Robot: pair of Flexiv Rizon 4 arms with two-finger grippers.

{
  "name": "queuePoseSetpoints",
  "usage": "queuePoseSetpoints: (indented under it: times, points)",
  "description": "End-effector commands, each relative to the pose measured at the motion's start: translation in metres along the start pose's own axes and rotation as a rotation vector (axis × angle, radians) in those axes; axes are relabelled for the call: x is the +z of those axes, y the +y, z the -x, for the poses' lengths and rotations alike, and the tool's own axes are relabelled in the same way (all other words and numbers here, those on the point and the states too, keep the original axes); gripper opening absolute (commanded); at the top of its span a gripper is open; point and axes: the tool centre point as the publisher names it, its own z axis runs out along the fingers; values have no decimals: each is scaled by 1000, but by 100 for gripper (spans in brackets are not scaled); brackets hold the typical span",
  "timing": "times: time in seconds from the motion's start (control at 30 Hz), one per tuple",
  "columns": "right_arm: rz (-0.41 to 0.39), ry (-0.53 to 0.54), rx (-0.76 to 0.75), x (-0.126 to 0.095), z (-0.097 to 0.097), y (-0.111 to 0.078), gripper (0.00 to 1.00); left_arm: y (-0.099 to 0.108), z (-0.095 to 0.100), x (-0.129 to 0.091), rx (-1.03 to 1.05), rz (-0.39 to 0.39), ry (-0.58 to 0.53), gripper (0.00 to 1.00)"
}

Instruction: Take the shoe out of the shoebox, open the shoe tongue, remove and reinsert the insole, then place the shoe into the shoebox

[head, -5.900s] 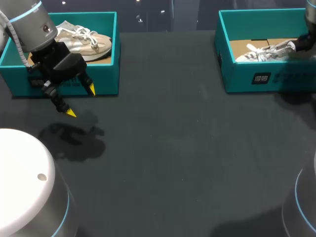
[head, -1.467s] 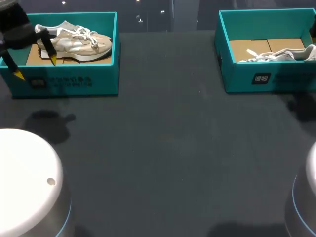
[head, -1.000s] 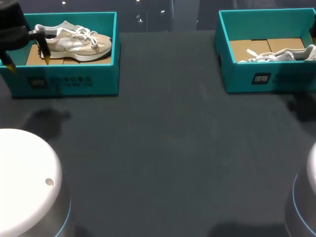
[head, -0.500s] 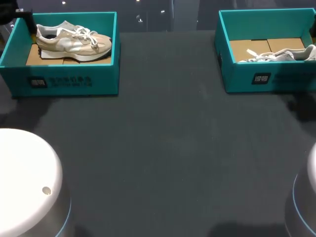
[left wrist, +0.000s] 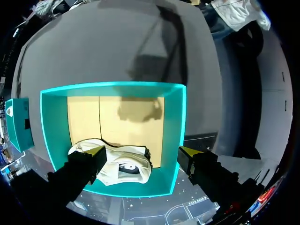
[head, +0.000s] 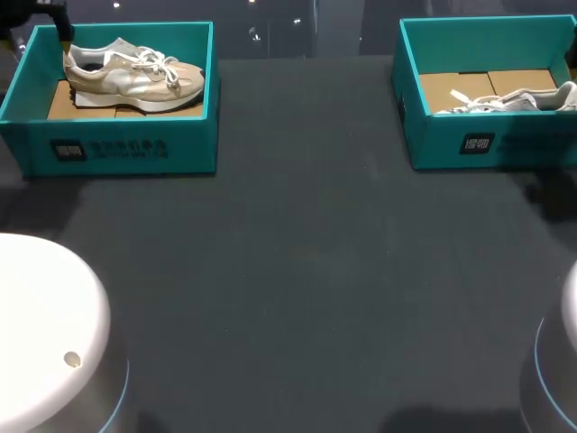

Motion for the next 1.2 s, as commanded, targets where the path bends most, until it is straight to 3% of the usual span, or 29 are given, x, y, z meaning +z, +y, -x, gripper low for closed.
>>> queuePoseSetpoints:
  times: [0.03, 0.2, 0.63, 1.03, 1.2]
  points:
    - [1, -1, 1, 0, 0, -1, 100, 45, 1, 20, 27, -34, -4, 100]
    - [1, -1, 1, 0, 0, -1, 100, 74, -2, 38, 55, -10, -1, 100]
    - [1, -1, 1, 0, 0, -1, 100, 119, -9, 82, 76, 9, 16, 100]
    - [1, -1, 1, 0, 0, -1, 100, 141, -7, 109, 70, -16, 21, 91]
    - [1, -1, 1, 0, 0, -1, 100, 137, -8, 115, 68, -39, 32, 83]
